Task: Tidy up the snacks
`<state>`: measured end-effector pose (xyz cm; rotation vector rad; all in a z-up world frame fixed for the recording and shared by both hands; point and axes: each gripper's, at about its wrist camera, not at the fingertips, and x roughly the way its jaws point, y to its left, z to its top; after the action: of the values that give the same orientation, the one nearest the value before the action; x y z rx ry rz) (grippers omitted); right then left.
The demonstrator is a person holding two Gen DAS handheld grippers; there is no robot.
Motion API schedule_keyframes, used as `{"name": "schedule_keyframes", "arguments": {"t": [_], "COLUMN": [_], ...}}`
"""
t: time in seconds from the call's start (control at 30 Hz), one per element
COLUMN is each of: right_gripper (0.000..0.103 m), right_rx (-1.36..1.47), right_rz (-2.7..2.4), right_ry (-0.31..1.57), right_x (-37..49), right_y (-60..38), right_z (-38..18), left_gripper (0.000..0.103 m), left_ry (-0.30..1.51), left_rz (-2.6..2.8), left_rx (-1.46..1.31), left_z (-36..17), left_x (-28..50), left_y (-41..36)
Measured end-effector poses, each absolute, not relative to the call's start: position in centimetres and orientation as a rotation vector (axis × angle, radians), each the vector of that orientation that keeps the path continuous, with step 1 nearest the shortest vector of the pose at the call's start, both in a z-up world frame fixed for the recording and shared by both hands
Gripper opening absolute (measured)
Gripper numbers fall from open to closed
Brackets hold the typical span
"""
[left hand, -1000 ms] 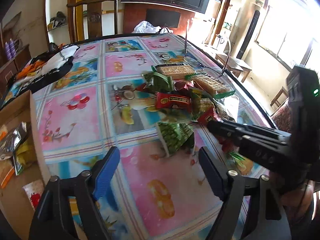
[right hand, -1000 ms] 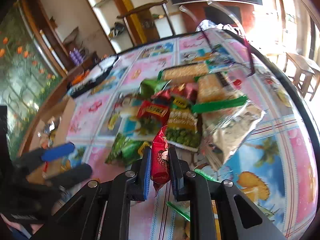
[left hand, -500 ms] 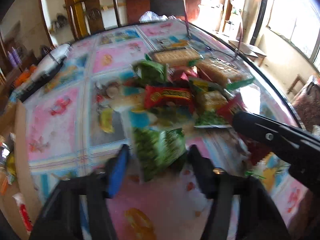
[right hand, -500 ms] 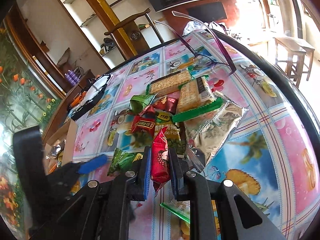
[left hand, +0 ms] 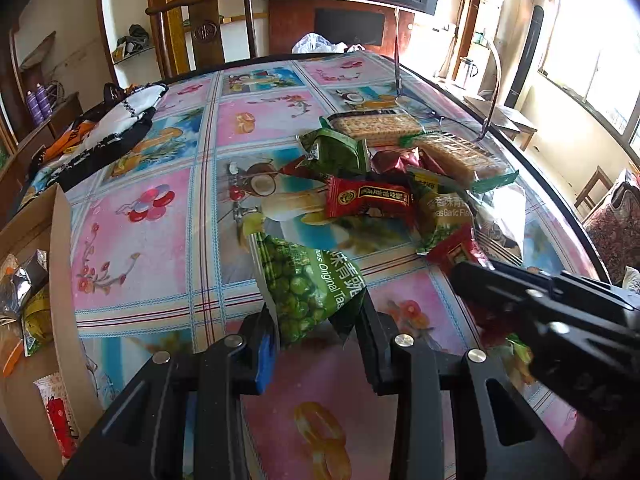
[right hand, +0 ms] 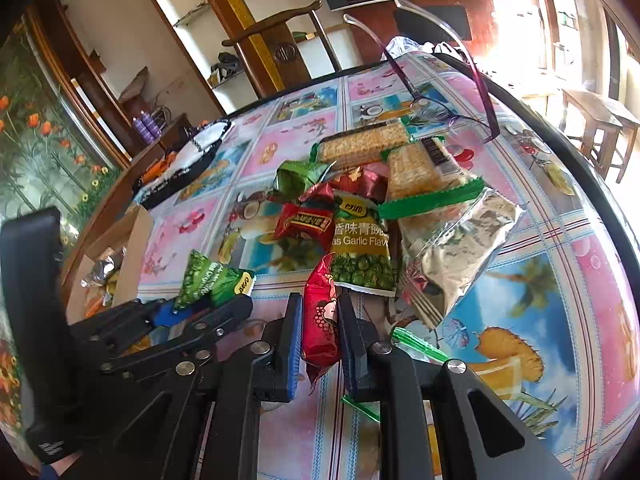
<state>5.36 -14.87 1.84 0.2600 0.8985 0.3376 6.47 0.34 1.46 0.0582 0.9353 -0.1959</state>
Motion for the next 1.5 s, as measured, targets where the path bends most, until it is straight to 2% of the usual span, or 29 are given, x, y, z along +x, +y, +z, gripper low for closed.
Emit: {"name": "schedule_keyframes", "arguments": {"t": [0.37,0.8,1.5], "right_gripper": [0.017,0.018,0.018], "right_rx": [0.188,0.079,0.197], "right_rz": [0.326,0.316,0.37], "right_ry": [0.932,0.882,0.861], "right_x": [5.9,5.4,4.6], "right_y": [-13.7,-12.3,-13.3], "right_z": [0.6,0.5,2.1], "left_gripper": [0.034,0.033,0.033], "left_ry": [0.926,0.935,0.912], "left_rz": [-0.199,-0.199,-0.217], "left_rx": [0.046,0.054,-0.02], "left_z": [1.8,0.9,1.9], "left_x": [6.0,6.4,6.4], "left_y": [0.7,0.7,1.7]}}
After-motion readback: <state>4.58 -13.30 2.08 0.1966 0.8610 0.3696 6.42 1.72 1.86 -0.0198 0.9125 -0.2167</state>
